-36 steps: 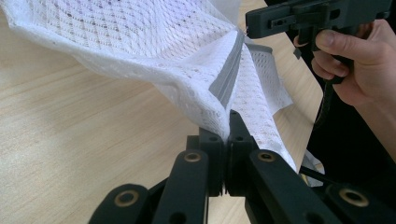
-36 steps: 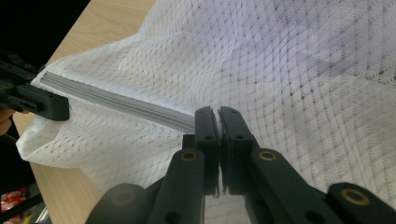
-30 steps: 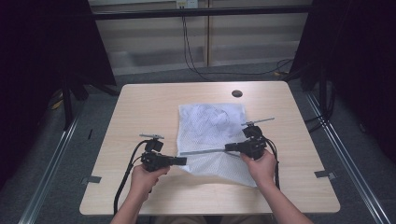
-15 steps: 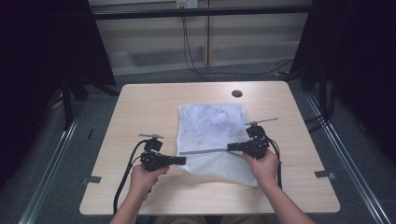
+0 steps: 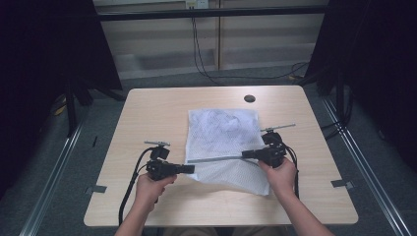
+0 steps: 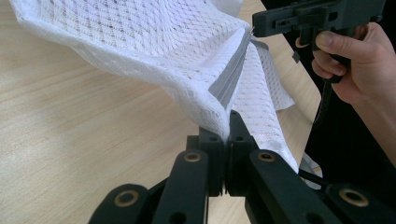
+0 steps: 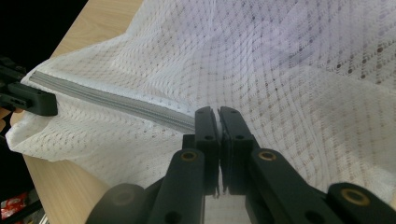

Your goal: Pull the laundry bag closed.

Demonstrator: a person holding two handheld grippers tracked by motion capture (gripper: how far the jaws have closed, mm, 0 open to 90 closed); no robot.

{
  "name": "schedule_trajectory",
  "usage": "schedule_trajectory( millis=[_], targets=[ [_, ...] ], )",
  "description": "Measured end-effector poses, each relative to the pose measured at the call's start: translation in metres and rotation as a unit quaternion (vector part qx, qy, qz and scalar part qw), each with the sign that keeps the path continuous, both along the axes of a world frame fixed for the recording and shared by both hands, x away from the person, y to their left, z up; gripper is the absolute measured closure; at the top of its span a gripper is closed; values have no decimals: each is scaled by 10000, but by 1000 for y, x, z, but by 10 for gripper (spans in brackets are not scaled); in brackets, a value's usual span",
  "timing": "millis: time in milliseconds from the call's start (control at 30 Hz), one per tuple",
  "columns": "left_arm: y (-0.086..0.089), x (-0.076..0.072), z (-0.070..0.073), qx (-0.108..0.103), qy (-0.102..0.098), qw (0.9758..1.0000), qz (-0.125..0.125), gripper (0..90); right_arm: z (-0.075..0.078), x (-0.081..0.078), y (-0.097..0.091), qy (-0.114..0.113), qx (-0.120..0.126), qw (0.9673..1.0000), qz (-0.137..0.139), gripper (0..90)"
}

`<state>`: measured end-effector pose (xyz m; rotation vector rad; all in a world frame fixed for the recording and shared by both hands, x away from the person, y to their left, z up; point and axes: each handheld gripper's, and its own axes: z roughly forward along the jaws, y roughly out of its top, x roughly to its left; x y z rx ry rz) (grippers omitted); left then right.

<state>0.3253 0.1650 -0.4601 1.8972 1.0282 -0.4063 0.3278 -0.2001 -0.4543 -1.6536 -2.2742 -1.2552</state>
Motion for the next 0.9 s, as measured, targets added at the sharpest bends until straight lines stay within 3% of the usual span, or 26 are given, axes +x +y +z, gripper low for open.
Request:
schedule_trajectory(
  millis=[133, 200, 267, 900],
  targets=[
    [-1, 0, 0, 13, -4, 10000, -13, 888, -1, 1, -1, 9, -4, 10000, -16, 868],
    [0, 0, 1, 5, -17, 10000, -5, 888, -1, 1, -2, 5, -131, 9999, -59, 868],
    [0, 0, 0, 5, -16, 10000, -11, 888, -3, 1, -5, 51, 26, 10000, -62, 868],
    [-2, -1, -1, 8, 30, 10000, -13, 889, -3, -1, -8, 27, -79, 9999, -65, 869]
  ],
)
